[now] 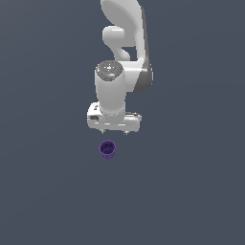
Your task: Pick up the object and move it to a goal position.
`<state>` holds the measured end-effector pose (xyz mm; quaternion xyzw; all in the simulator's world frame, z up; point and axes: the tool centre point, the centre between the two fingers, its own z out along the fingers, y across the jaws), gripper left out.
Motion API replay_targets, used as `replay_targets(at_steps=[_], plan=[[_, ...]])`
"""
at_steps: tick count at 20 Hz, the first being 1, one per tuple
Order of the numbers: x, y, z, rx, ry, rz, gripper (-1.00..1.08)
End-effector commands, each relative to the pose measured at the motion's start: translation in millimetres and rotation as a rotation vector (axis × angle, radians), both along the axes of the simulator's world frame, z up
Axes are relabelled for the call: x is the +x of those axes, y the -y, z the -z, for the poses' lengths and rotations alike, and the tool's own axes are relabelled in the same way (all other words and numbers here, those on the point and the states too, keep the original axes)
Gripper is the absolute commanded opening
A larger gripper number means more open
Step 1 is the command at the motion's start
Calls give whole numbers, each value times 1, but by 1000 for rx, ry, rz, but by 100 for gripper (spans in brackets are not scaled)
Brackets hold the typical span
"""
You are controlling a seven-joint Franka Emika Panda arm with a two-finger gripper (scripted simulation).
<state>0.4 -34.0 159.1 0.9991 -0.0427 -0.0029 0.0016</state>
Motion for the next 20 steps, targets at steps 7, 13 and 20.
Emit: replay_targets(at_steps=[7, 13, 20], plan=[[6, -11, -11, -1, 18, -36, 28], [6, -10, -10, -1, 15, -41, 28], [15, -4, -4, -4, -14, -94, 28]])
